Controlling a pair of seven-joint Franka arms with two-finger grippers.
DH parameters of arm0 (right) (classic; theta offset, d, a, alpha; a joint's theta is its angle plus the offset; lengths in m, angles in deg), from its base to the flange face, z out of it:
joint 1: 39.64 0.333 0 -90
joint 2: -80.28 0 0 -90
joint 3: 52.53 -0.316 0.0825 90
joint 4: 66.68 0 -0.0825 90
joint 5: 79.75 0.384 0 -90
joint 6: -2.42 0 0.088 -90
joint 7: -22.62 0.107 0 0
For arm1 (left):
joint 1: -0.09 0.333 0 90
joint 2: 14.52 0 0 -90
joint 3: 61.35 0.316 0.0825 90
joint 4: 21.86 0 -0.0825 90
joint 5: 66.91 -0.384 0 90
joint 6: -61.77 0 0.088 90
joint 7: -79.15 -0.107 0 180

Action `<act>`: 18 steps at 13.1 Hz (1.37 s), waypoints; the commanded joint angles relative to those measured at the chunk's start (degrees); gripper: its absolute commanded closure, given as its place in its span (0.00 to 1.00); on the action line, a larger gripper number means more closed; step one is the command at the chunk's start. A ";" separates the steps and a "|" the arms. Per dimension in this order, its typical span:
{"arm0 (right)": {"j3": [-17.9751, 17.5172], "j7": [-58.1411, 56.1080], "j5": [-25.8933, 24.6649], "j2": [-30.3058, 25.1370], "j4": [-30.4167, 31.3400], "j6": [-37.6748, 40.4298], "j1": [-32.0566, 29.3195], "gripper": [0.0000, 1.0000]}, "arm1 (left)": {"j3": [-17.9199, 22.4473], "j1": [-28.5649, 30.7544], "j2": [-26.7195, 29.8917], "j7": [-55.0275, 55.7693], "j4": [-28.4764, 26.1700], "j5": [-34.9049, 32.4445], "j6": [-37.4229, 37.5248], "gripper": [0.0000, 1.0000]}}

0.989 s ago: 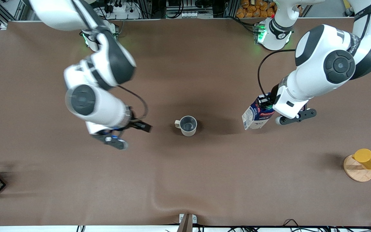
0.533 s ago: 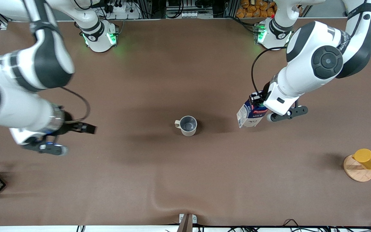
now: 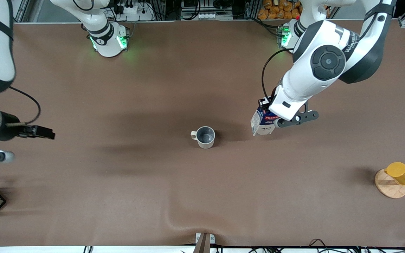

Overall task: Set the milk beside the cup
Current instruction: 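Release the mug with the right gripper and withdraw it to rest, then carry the milk carton with the left gripper toward the mug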

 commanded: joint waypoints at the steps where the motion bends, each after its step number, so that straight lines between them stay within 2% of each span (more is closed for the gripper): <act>1: -1.01 -0.39 -1.32 -11.48 14.70 -6.04 -0.55 0.00 | 0.06 -0.87 -1.04 1.50 1.66 -1.43 0.57 0.62; 3: -1.01 -0.39 -1.24 -15.80 21.05 -9.48 -0.55 0.00 | -0.03 -1.04 -1.22 1.50 1.75 -1.43 0.57 0.62; 7: -1.18 -0.30 -1.24 -22.31 26.87 -9.59 -0.29 0.00 | 0.06 -2.80 -1.84 1.50 1.75 -1.43 0.40 0.62; 13: -1.09 0.32 -0.53 -21.36 22.14 -8.97 -0.73 0.00 | 0.06 -7.54 -5.87 1.68 6.04 -1.34 0.13 0.61; 18: -1.09 -0.57 -0.88 -21.36 21.43 -7.21 -0.55 0.00 | 0.32 -12.20 -9.22 1.67 8.96 -1.34 -0.83 0.61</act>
